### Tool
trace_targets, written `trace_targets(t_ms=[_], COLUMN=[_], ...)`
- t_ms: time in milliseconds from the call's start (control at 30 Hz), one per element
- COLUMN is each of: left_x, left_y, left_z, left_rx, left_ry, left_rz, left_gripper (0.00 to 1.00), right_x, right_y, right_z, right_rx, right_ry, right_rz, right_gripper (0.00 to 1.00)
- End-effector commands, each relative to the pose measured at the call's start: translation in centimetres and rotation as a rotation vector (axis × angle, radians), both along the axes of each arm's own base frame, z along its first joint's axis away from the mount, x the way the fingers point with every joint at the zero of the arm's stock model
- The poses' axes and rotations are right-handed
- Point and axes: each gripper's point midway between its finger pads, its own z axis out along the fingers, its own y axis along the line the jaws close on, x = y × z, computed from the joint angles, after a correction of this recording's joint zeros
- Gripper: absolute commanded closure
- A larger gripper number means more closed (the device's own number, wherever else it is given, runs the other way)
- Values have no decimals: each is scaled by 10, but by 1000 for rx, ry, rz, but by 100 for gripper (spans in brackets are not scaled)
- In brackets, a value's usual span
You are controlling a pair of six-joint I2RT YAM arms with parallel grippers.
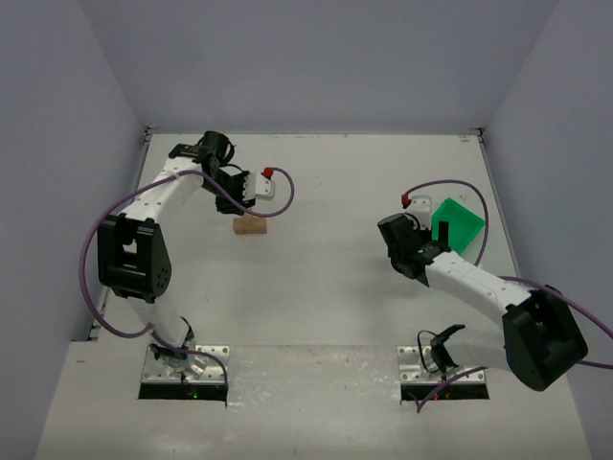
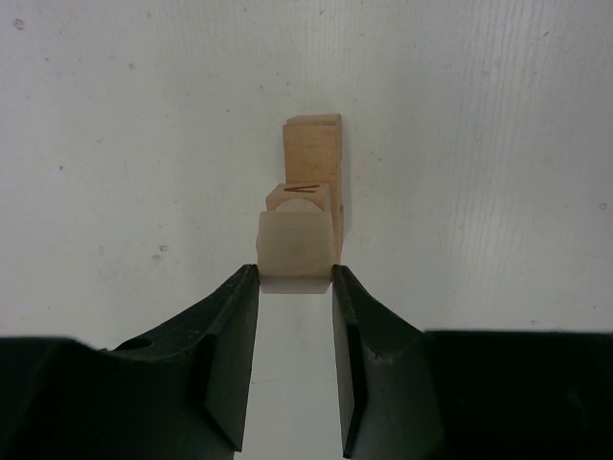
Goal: Build the wood block tower
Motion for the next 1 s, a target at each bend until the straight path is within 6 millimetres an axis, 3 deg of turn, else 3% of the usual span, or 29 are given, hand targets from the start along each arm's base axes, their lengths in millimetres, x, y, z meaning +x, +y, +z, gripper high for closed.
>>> trace_targets(t_ms=[0, 967], left_x=[7, 9], left_y=[-3, -3], left_z=[9, 10], left_rx=[-29, -34], left_ry=[-28, -30], left_rz=[-13, -3], left_gripper=[100, 97], right_x=[12, 14], right_y=[-1, 4], right_z=[17, 14], right_rx=[5, 19], right_ry=[-66, -55], right_rz=[-45, -19], right_gripper=[1, 1])
